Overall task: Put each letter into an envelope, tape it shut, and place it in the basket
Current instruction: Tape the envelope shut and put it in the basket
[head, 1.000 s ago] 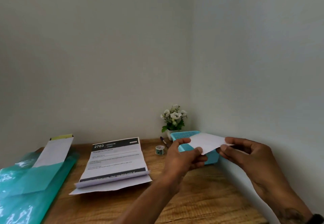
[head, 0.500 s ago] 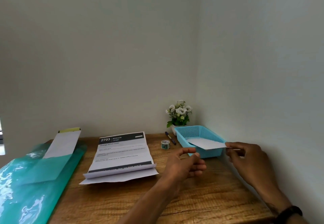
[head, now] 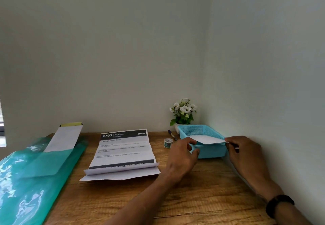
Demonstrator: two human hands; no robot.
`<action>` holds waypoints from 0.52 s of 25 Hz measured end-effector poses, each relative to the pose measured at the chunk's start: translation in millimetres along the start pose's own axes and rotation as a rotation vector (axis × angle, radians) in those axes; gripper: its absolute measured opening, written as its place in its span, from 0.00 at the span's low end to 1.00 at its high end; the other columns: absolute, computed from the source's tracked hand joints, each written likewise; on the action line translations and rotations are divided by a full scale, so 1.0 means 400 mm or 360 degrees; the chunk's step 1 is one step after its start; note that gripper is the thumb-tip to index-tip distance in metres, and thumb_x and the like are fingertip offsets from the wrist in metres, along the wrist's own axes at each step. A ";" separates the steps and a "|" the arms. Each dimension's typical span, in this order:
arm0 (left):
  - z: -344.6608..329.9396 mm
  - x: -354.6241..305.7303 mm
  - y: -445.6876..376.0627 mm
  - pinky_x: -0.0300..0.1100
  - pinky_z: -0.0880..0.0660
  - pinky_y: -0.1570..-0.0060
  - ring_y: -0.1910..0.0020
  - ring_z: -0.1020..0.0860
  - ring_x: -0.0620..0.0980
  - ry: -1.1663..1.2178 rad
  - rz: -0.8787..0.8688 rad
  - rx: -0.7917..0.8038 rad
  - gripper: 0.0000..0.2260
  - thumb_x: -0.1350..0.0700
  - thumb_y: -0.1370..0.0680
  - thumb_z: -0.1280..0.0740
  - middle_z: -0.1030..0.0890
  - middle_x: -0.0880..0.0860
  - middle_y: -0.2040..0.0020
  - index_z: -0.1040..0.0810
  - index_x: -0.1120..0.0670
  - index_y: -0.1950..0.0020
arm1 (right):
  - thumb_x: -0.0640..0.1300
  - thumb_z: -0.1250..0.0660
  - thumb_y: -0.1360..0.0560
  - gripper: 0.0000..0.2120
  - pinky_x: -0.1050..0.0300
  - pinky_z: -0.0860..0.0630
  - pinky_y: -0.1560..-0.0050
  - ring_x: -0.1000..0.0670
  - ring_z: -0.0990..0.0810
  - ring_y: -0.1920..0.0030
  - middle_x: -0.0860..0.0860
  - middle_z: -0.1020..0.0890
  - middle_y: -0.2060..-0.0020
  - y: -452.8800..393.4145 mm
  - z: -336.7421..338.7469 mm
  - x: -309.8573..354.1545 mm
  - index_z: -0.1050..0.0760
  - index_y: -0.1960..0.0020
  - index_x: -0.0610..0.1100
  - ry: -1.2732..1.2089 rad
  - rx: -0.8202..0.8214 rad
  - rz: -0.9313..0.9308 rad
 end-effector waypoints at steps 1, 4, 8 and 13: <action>-0.003 0.010 -0.004 0.39 0.17 0.48 0.47 0.18 0.48 -0.0015 -0.0020 -0.0002 0.17 0.49 0.21 0.28 0.19 0.50 0.39 0.22 0.45 0.32 | 0.32 0.28 0.23 0.10 0.42 0.16 0.46 0.40 0.14 0.50 0.40 0.13 0.48 0.001 -0.003 -0.002 0.14 0.44 0.37 0.0008 0.0014 0.0003; -0.011 0.028 -0.011 0.32 0.20 0.55 0.52 0.18 0.44 0.0004 -0.0064 0.0015 0.15 0.52 0.20 0.27 0.19 0.48 0.38 0.22 0.44 0.34 | 0.32 0.28 0.23 0.10 0.48 0.17 0.47 0.41 0.14 0.52 0.41 0.12 0.49 -0.005 0.009 -0.008 0.13 0.45 0.38 0.0074 0.0010 0.0021; -0.011 0.016 -0.016 0.34 0.19 0.50 0.48 0.18 0.44 -0.0011 -0.0138 0.0024 0.10 0.53 0.19 0.29 0.18 0.49 0.38 0.21 0.45 0.38 | 0.34 0.29 0.23 0.10 0.48 0.16 0.49 0.42 0.13 0.54 0.42 0.11 0.51 -0.011 0.026 0.006 0.13 0.45 0.41 0.0154 0.0062 0.0052; -0.009 -0.001 -0.003 0.37 0.18 0.45 0.45 0.18 0.45 -0.0021 -0.0238 0.0015 0.06 0.53 0.19 0.30 0.17 0.50 0.39 0.20 0.47 0.42 | 0.37 0.27 0.24 0.09 0.44 0.15 0.51 0.41 0.13 0.53 0.42 0.11 0.50 -0.005 0.041 0.027 0.12 0.46 0.42 0.0243 0.0153 0.0048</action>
Point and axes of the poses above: each hand's wrist, its own y-axis away from the middle knuckle, its own z-axis out of the back of the hand, x = y × z, the point moved 5 cm from there along -y, towards the middle knuckle
